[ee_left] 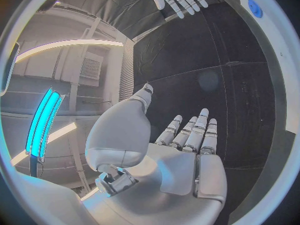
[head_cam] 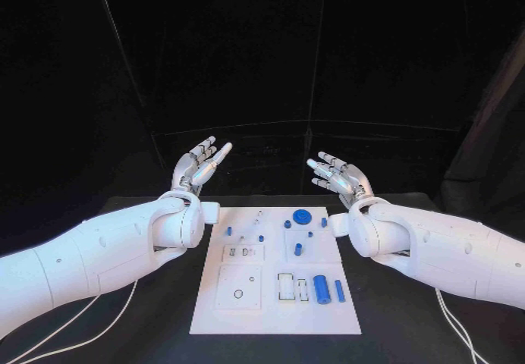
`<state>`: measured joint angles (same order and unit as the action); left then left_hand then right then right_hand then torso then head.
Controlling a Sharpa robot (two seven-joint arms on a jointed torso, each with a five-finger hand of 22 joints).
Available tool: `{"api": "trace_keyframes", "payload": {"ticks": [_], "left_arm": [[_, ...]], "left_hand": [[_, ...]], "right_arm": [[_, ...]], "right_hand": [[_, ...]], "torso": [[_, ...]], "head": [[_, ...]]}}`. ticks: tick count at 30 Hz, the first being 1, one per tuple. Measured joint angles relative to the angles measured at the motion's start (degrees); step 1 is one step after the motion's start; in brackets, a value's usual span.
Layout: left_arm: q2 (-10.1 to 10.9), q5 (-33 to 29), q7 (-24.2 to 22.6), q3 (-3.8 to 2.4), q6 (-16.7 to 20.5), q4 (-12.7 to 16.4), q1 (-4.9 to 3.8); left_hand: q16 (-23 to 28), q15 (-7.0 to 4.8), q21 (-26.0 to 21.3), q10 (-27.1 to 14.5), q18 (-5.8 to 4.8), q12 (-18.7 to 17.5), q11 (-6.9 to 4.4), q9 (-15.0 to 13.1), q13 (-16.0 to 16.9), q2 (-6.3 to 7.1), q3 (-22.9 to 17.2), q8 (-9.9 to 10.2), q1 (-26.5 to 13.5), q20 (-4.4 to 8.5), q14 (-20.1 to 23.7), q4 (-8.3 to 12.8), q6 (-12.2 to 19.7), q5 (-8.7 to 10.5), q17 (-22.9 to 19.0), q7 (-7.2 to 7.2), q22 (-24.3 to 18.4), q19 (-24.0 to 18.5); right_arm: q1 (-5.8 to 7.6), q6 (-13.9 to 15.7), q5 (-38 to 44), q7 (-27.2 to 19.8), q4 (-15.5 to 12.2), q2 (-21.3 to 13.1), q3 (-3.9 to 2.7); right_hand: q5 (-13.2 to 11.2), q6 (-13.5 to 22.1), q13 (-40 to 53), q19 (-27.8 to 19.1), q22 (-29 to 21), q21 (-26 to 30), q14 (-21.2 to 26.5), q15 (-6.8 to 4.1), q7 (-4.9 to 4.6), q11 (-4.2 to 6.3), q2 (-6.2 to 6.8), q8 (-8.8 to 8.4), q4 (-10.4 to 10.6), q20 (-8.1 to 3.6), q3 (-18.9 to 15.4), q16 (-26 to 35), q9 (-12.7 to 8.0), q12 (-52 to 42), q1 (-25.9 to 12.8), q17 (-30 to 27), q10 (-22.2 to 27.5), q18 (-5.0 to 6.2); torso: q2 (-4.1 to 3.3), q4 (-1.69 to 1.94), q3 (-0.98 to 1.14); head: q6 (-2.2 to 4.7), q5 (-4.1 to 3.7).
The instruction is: Assemble the parts on the task board
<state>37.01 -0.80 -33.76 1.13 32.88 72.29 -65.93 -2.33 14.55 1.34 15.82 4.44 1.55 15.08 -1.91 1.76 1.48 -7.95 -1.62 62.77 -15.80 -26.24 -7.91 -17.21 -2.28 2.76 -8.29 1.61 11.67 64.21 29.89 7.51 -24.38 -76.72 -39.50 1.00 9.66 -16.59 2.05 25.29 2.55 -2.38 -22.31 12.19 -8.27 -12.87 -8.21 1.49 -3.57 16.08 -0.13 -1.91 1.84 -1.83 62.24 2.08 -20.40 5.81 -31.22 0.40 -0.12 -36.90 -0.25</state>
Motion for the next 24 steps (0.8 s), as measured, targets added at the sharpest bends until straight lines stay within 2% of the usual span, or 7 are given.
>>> {"api": "trace_keyframes", "payload": {"ticks": [5,8,10,14,18,20,24], "left_arm": [[-0.73,0.06,-1.68,0.1,-3.45,-1.79,-0.53],[-0.74,0.08,-2.31,0.13,-4.58,-1.87,-0.53],[-0.75,0.09,-2.59,0.13,-5.07,-1.88,-0.53],[0.25,0.19,-2.79,0.2,-6.25,-2.53,-0.56],[1.89,0.18,-2.8,0.23,-7.6,-2.03,-0.6],[2.24,0.18,-2.8,0.26,-8.17,-1.52,-0.6],[3.0,0.19,-2.83,0.27,-9.41,-0.17,-0.6]], "left_hand": [[-0.29,0.52,0.0,0.58,0.01,0.0,0.58,-0.12,0.1,0.04,-0.23,-0.22,2.22,-0.58,-1.12,-0.23,-0.84,-0.22,0.13,-0.01,0.09,0.58],[-0.29,0.51,0.04,0.75,0.0,0.0,0.47,-0.12,0.09,0.04,-0.24,-0.22,2.22,-0.58,-1.12,-0.23,-0.84,-0.22,0.13,0.0,0.09,0.58],[-0.29,0.52,0.22,1.06,0.0,0.04,0.64,-0.17,0.16,0.03,-0.23,-0.22,2.22,-0.58,-1.49,-0.23,-1.19,-0.22,0.18,-0.04,0.15,0.58],[-0.78,0.49,0.53,2.46,0.07,0.37,0.72,-0.31,0.3,0.04,-0.4,-0.58,2.22,-1.09,-3.57,-0.39,-2.27,-0.21,0.47,-0.2,0.34,1.18],[-3.67,-0.36,1.72,11.64,1.27,2.3,0.3,-1.18,1.24,-1.2,-1.05,-2.29,3.46,-1.0,-14.11,0.26,-9.82,-1.29,1.87,-0.61,0.99,4.63],[-5.01,-1.16,3.62,16.0,2.33,3.08,-0.04,-1.46,1.47,-1.68,-1.38,-3.05,3.93,-0.95,-17.17,0.93,-13.24,-1.31,2.27,-0.87,2.05,10.2],[-7.02,-2.66,8.18,26.8,4.0,4.89,-0.92,-1.85,1.95,-2.23,-1.23,-4.42,4.49,-0.85,-22.36,2.72,-21.18,-1.31,2.66,-1.91,4.28,22.15]], "right_arm": [[1.07,-6.73,3.92,2.08,3.36,1.28,0.24],[1.43,-9.97,5.83,3.13,4.56,1.75,0.34],[1.52,-11.46,6.71,3.63,4.89,1.87,0.35],[1.7,-11.88,12.98,3.83,6.62,0.64,0.38],[2.54,-11.22,21.35,4.27,7.38,-0.46,0.38],[2.99,-11.02,24.63,4.48,7.19,-0.33,0.37],[3.89,-10.72,31.49,5.35,7.13,-0.54,0.35]], "right_hand": [[0.23,-2.9,0.31,3.4,0.34,-0.45,-4.62,0.4,-0.12,-0.6,-0.39,0.34,-1.49,0.3,-0.11,-0.44,0.24,-0.34,3.34,0.39,-3.87,0.0],[0.22,-6.81,0.68,7.65,0.78,-1.38,-10.81,0.32,-0.36,-0.78,-0.47,1.18,-2.6,0.41,-0.01,-1.49,0.59,-1.34,5.39,0.76,-9.49,0.9],[0.22,-11.47,1.04,11.56,1.16,-2.3,-16.41,-0.13,-0.7,-0.55,-0.54,1.87,-3.77,0.44,0.15,-2.28,0.97,-2.31,7.1,1.03,-15.31,2.2],[0.22,-18.5,1.28,16.28,1.54,-3.61,-23.03,-1.02,-1.45,0.11,-0.64,2.96,-5.5,0.3,0.73,-3.11,1.41,-3.36,9.41,1.27,-22.17,2.77],[0.15,-26.11,1.43,21.28,1.81,-5.13,-29.9,-2.31,-2.62,1.15,-0.64,3.81,-7.42,-0.37,1.41,-3.91,1.74,-4.11,11.02,1.47,-28.87,3.12],[-0.02,-28.83,1.45,23.42,1.94,-5.83,-32.74,-2.97,-3.07,1.67,-0.41,4.0,-8.11,-0.86,1.61,-4.08,1.79,-4.32,11.37,1.54,-31.44,4.03],[-0.02,-32.9,1.52,27.43,2.2,-7.27,-37.84,-4.29,-4.11,2.65,-0.1,4.24,-9.36,-2.03,1.96,-4.79,1.83,-4.32,11.68,1.73,-35.71,4.02]], "torso": [[0.0,0.02,-0.01],[0.0,0.02,-0.01],[-0.01,0.02,-0.01],[-0.21,0.04,-0.04],[-0.73,0.05,-0.04],[-1.1,-0.01,-0.01],[-1.88,-0.13,0.11]], "head": [[0.0,-0.01],[0.0,-0.01],[0.0,-0.01],[-0.19,-0.22],[0.09,-0.32],[0.37,-0.2],[0.82,-0.24]]}}
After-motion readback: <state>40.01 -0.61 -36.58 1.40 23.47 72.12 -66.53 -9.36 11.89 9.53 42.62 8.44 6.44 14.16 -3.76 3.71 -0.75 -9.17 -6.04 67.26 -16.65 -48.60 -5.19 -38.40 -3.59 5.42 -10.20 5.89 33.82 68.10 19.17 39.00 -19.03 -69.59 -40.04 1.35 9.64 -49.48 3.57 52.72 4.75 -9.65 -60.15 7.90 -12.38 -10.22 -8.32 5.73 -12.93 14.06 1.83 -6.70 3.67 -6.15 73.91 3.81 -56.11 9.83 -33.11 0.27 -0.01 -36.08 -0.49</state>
